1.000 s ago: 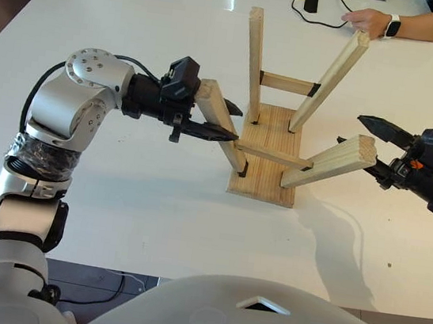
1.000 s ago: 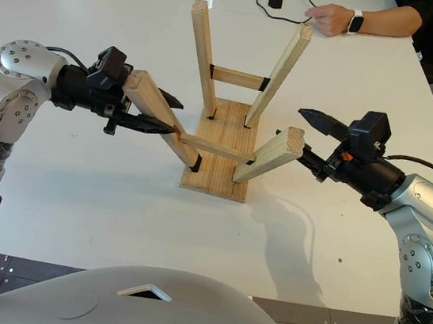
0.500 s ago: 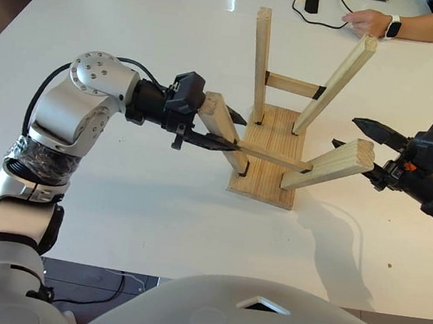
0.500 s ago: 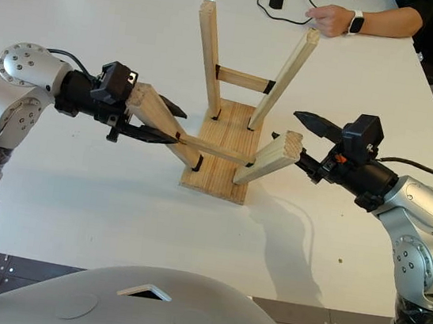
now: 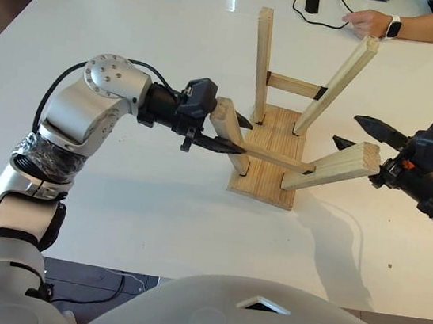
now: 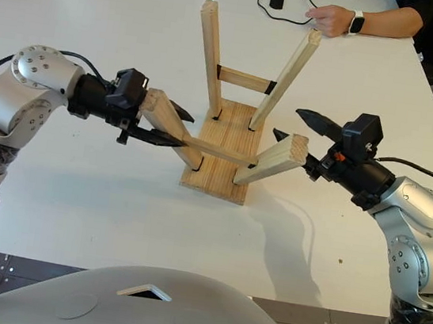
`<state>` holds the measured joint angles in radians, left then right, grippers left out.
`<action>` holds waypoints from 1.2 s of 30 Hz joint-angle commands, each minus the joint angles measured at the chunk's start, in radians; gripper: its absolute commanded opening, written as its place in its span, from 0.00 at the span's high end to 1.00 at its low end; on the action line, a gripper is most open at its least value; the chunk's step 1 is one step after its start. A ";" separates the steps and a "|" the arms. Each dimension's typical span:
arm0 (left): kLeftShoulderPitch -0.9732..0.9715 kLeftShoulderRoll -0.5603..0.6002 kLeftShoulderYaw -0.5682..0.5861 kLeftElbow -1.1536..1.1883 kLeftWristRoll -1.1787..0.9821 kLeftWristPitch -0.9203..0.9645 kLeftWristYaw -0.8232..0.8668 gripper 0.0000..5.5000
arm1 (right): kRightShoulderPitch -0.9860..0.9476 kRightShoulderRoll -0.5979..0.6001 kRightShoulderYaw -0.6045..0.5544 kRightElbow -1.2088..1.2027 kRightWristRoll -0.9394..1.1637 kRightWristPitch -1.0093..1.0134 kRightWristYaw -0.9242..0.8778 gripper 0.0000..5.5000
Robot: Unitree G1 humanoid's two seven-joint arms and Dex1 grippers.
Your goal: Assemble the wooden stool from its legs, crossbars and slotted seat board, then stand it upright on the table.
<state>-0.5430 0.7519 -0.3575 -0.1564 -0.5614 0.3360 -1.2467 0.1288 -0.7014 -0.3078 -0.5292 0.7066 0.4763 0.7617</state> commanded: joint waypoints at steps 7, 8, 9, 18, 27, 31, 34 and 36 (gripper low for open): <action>0.065 -0.063 -0.131 0.072 0.167 0.269 0.257 0.63 | -0.274 0.077 -0.084 0.029 -0.117 -0.059 -0.341 0.46; 0.060 -0.073 -0.129 0.075 0.167 0.282 0.281 0.63 | -0.299 0.083 -0.088 0.011 -0.132 -0.061 -0.380 0.46; 0.057 -0.082 -0.126 0.076 0.167 0.294 0.303 0.63 | -0.322 0.087 -0.090 -0.011 -0.141 -0.059 -0.413 0.46; 0.020 -0.146 -0.130 0.067 0.184 0.362 0.420 0.63 | -0.389 0.307 0.237 -0.341 -0.156 0.083 -0.728 0.46; 0.010 -0.144 -0.169 0.064 0.200 0.389 0.419 0.63 | -0.130 0.392 0.651 0.234 -0.475 0.075 -0.697 0.46; -0.002 -0.142 -0.186 0.070 0.211 0.396 0.415 0.63 | -0.072 0.411 0.738 0.329 -0.548 0.074 -0.687 0.46; -0.018 -0.146 -0.191 0.091 0.220 0.395 0.420 0.63 | -0.088 0.400 0.757 0.301 -0.603 0.047 -0.672 0.46; -0.026 -0.151 -0.198 0.107 0.230 0.390 0.423 0.63 | -0.102 0.404 0.722 0.246 -0.610 -0.006 -0.657 0.46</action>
<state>-0.6378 0.5758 -0.4405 -0.1432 -0.4544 0.6089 -0.8332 -0.0799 -0.2768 0.3338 -0.3713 0.1039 0.3888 0.0337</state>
